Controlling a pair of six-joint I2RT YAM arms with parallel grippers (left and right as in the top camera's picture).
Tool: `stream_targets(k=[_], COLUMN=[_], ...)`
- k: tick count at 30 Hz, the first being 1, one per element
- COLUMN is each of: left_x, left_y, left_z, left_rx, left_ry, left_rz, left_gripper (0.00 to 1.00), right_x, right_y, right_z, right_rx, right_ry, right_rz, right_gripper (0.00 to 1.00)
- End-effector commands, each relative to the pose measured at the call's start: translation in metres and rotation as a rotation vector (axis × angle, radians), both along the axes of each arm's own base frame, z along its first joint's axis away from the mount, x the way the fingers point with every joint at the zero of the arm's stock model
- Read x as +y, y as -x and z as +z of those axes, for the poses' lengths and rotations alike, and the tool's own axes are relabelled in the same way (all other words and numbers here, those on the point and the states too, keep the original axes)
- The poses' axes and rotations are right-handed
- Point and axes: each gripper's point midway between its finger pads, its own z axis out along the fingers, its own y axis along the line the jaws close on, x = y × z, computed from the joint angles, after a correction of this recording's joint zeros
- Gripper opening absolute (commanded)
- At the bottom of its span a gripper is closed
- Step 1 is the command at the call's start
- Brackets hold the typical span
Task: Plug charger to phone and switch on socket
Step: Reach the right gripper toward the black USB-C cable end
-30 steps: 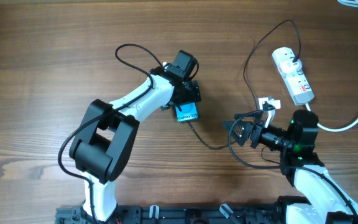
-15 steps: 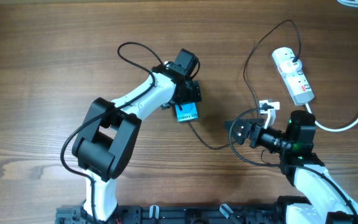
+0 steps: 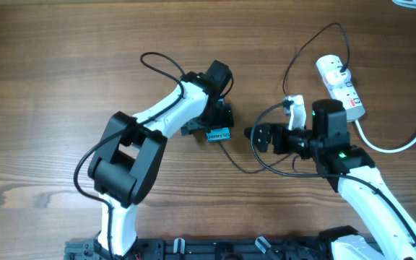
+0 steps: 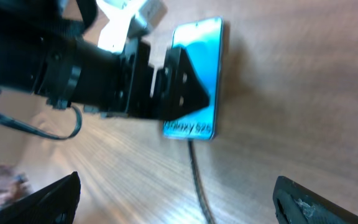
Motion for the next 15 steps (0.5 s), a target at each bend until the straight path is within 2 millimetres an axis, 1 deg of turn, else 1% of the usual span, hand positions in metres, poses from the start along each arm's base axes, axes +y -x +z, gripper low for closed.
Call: stream_targets(k=[1,5,7,11,12,13,15], left_x=[0.014,-0.005,-0.014,-0.014,-0.013,-0.011,-0.008], left_y=[-0.016,-0.024,-0.032,-0.032,-0.029,-0.025,-0.021], left_z=[-0.011,-0.011,-0.01,-0.012,-0.015,-0.022,-0.031], left_rx=[-0.011,-0.068,-0.106,-0.105,-0.091,-0.07,-0.045], left_ry=[-0.08,-0.045,-0.019,-0.021,-0.029,-0.043,-0.059], left_rz=[0.019,-0.006,-0.012,-0.009,-0.01,-0.012,-0.014], left_gripper=[1.0,1.0,1.0,1.0,0.99,0.96,0.96], right_x=[-0.014,-0.015,-0.015,-0.018,-0.018,-0.018,-0.019], right_y=[-0.014,-0.014,-0.014,-0.016,-0.016,-0.015,-0.013], right_z=[-0.002,-0.004,-0.003,-0.005,-0.005,-0.006,-0.007], right_rx=[-0.049,-0.06,-0.061,-0.063,-0.063,-0.058,-0.048], right_ry=[0.114,0.133,0.133,0.149,0.149,0.15,0.152], right_rz=[-0.069,-0.057,-0.058,-0.074,-0.073,-0.073,-0.072], right_gripper=[1.0,1.0,1.0,1.0,1.0,1.0,1.0])
